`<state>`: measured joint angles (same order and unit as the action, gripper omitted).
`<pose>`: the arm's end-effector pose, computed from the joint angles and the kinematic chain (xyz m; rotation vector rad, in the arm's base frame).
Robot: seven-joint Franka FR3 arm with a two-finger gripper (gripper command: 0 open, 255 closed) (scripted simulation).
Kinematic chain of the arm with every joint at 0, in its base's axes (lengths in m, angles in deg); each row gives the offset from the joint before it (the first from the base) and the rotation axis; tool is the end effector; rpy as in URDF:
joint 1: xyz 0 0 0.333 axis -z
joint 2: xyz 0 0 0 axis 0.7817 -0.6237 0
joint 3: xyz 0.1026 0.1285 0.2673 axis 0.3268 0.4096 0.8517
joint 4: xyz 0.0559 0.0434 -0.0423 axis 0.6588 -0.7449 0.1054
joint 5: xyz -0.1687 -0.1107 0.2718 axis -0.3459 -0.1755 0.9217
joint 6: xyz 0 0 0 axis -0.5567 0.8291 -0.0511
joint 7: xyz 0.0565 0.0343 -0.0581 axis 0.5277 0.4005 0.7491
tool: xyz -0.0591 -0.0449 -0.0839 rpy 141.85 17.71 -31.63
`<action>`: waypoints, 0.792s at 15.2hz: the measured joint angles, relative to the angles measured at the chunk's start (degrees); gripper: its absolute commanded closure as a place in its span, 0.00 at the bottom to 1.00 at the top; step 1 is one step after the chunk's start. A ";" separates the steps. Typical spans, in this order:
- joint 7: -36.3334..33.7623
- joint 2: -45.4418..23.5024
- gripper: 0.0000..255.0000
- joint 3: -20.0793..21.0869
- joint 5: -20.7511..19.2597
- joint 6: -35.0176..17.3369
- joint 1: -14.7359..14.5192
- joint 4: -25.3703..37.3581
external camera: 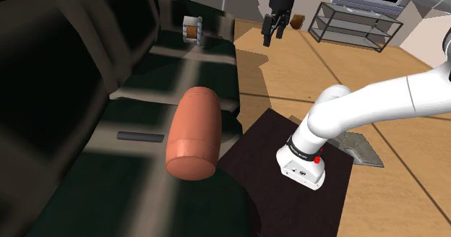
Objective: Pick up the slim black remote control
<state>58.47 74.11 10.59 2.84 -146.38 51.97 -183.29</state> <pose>0.2502 -0.0205 0.5966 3.0580 -0.0401 -0.1440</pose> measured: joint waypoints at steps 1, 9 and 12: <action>0.00 0.00 0.00 0.00 0.00 0.00 0.00 0.00; -0.32 -7.77 0.00 2.14 2.88 -11.89 -2.99 -4.13; -0.18 -11.81 0.00 3.04 3.94 -16.35 -4.22 -4.38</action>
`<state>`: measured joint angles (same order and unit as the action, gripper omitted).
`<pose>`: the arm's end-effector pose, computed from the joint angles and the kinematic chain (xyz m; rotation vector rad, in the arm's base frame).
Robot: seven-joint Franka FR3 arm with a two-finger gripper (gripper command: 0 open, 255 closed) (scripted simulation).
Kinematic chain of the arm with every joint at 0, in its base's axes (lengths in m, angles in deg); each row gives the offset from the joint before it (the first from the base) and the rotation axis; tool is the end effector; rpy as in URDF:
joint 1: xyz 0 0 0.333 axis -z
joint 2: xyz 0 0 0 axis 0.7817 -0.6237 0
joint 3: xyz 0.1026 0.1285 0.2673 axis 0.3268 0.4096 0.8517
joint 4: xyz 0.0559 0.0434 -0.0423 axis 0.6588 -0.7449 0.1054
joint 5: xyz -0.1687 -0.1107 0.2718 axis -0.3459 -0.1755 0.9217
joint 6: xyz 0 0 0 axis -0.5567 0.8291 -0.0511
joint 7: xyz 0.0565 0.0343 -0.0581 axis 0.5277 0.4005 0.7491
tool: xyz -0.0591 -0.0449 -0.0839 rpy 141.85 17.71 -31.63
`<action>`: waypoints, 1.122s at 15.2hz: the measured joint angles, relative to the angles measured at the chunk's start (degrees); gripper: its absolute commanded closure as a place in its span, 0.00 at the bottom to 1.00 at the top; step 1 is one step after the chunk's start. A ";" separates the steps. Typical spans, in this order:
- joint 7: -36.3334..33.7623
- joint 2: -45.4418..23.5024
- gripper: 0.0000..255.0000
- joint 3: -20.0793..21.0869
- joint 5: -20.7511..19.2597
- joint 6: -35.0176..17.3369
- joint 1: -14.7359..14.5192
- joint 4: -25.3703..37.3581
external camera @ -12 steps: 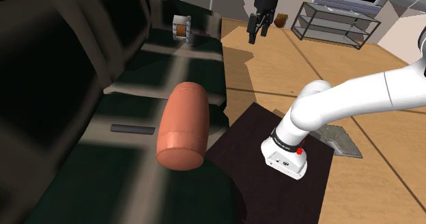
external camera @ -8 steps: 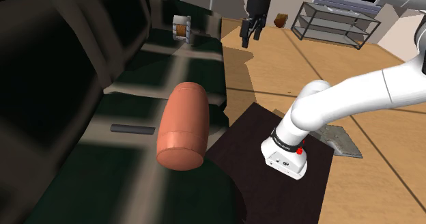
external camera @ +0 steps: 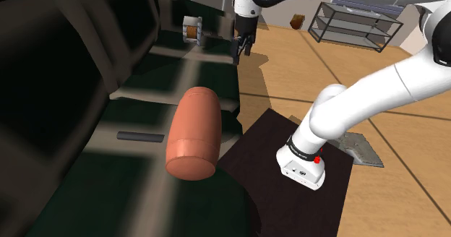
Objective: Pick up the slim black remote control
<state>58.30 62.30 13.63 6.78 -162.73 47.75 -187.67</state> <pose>0.3253 0.0317 0.5270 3.0883 0.1538 -0.1367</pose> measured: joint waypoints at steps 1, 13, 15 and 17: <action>-0.14 -1.65 0.00 0.47 0.40 -1.94 -0.48 -0.31; 0.36 -21.65 0.00 4.90 3.19 -18.82 -5.08 3.54; 0.25 -25.42 0.00 5.74 3.32 -21.25 -5.83 5.04; 0.32 -29.28 0.00 6.44 3.24 -23.43 -6.48 6.87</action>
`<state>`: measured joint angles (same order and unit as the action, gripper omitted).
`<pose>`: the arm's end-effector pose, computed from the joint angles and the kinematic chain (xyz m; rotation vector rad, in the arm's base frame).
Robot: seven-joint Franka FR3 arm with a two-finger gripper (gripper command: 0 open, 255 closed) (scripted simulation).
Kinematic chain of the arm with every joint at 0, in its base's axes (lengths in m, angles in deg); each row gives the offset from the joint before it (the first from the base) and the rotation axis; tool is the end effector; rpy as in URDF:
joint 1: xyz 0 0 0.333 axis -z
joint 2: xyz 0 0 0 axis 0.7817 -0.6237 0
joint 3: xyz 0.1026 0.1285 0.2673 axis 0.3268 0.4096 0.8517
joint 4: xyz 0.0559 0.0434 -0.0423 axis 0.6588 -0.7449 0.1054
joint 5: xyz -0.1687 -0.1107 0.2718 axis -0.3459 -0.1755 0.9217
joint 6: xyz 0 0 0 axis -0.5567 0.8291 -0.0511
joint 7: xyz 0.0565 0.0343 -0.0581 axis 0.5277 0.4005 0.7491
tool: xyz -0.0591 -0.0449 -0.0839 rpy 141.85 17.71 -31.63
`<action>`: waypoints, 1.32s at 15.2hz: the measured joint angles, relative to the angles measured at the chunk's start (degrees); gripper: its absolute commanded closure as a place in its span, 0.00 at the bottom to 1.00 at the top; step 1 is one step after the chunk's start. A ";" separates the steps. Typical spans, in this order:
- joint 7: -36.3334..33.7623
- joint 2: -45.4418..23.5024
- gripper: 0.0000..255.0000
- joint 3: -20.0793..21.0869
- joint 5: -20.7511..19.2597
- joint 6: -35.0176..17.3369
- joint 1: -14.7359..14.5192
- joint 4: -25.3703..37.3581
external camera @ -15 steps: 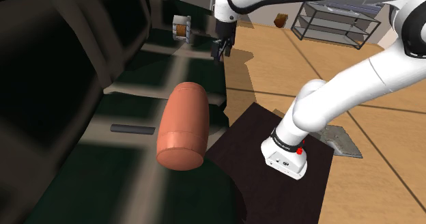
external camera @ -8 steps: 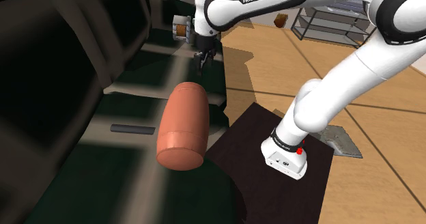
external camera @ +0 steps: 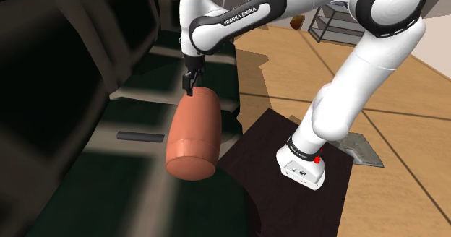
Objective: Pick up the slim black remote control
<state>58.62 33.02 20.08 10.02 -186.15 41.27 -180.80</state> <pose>0.4429 0.1509 0.4030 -3.0901 -0.4886 0.1180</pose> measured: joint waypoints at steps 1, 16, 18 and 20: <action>-0.11 -1.47 0.00 0.43 0.04 -0.80 -0.43 0.73; -0.88 -30.58 0.00 4.11 -3.90 -8.97 -7.32 22.71; -0.68 -34.07 0.00 4.37 -4.47 -9.29 -8.34 25.92; -0.84 -38.74 0.00 4.52 -5.22 -8.86 -9.89 31.11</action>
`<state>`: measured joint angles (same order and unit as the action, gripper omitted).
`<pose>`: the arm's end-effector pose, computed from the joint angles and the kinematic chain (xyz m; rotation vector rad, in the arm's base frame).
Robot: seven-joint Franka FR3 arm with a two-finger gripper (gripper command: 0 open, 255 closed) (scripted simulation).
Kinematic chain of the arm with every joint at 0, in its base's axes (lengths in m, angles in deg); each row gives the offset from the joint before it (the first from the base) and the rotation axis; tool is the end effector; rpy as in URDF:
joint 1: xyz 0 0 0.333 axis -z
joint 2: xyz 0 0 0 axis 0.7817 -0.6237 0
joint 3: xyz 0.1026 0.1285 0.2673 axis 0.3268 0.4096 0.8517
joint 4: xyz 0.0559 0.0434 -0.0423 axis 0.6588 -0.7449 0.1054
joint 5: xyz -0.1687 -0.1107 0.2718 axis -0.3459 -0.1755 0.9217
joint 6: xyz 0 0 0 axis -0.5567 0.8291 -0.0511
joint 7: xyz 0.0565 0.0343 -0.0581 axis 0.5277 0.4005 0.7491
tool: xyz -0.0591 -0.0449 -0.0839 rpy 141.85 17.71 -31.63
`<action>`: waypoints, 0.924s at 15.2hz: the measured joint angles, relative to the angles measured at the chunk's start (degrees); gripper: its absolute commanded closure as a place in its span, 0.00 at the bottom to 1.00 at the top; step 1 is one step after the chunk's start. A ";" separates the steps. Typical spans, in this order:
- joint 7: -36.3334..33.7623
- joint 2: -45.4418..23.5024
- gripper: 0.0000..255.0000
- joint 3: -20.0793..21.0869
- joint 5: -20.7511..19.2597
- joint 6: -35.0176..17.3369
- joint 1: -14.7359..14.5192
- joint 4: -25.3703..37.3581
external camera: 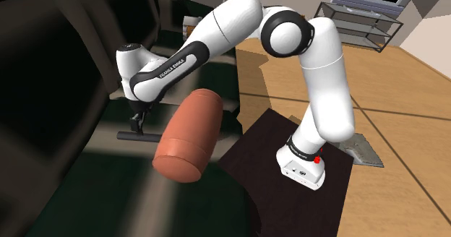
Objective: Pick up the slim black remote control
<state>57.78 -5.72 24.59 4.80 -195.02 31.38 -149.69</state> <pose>0.5413 0.3280 0.2565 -2.9390 -0.8538 0.0903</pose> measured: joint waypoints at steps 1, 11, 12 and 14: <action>0.10 -1.75 0.00 0.10 -0.25 0.27 -0.58 2.05; 0.13 -7.39 1.00 -0.47 -1.16 -3.21 -1.60 4.50; 0.14 -7.35 1.00 -0.41 -1.13 -3.30 -1.62 4.36; 0.11 -7.30 1.00 -0.42 -1.14 -3.43 -1.63 4.25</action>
<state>57.90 -13.02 24.17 3.66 -198.44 29.75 -145.44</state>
